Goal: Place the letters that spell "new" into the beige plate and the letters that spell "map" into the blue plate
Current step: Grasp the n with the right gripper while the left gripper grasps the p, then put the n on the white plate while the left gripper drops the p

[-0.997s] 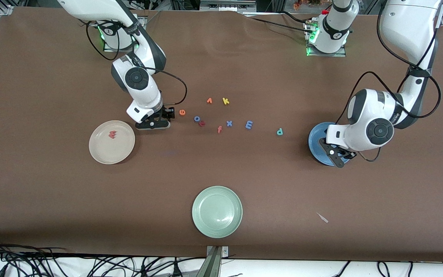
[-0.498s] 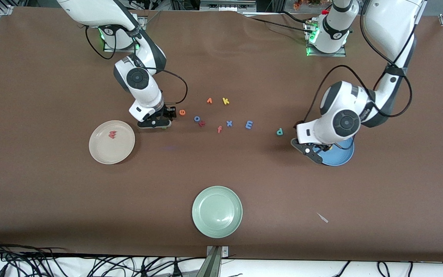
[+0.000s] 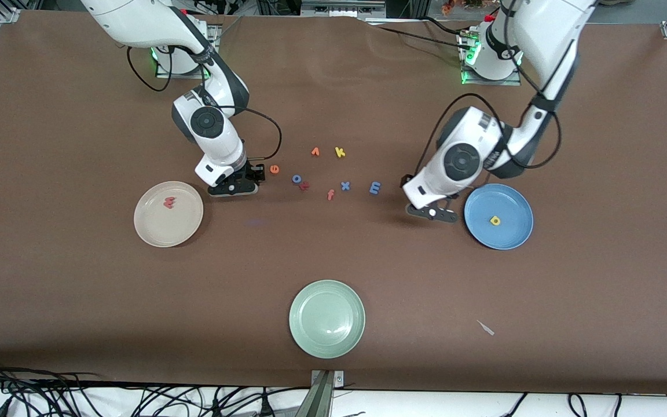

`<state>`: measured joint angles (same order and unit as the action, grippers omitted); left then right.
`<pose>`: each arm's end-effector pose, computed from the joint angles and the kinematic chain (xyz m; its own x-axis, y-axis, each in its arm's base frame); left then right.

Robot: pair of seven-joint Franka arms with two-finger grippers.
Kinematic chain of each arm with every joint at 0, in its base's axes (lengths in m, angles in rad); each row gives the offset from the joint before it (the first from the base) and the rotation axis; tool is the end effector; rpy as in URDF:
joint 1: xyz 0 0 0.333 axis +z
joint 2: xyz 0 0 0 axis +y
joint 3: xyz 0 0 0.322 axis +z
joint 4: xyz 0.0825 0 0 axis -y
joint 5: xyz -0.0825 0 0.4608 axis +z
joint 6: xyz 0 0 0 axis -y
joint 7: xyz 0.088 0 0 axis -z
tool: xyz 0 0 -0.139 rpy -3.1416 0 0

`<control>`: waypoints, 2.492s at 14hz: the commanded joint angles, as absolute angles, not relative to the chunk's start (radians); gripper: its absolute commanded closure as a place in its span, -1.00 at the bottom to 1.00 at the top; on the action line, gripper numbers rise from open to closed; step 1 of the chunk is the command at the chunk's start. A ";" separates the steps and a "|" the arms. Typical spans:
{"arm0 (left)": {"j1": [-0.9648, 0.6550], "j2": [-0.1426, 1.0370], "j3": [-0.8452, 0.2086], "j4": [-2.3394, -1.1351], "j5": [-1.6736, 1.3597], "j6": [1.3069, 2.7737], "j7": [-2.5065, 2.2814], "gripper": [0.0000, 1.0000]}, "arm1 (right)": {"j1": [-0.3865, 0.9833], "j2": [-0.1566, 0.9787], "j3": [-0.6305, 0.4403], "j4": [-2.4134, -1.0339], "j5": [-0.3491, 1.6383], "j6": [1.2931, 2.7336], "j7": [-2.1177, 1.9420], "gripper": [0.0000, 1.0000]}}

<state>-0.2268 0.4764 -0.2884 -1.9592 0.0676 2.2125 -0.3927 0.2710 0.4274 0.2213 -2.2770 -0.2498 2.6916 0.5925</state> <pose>0.5575 -0.3175 0.1412 0.9651 -0.1476 -0.2163 -0.1504 -0.9886 0.0033 0.4915 0.2831 0.0757 0.9943 0.1053 0.0140 0.1051 -0.9944 0.0124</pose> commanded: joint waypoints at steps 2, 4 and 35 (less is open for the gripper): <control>-0.236 0.506 -0.279 -1.992 0.124 2.284 -0.476 -0.92 | 0.265 0.439 0.216 -2.279 -0.290 2.724 0.604 0.10; -0.236 0.506 -0.276 -2.037 0.124 2.367 -0.476 -0.88 | 0.265 0.439 0.216 -2.279 -0.291 2.723 0.603 0.35; -0.147 0.506 -0.403 -1.839 0.176 2.112 -0.481 -1.00 | 0.265 0.229 0.214 -2.287 -0.207 2.431 0.519 -0.49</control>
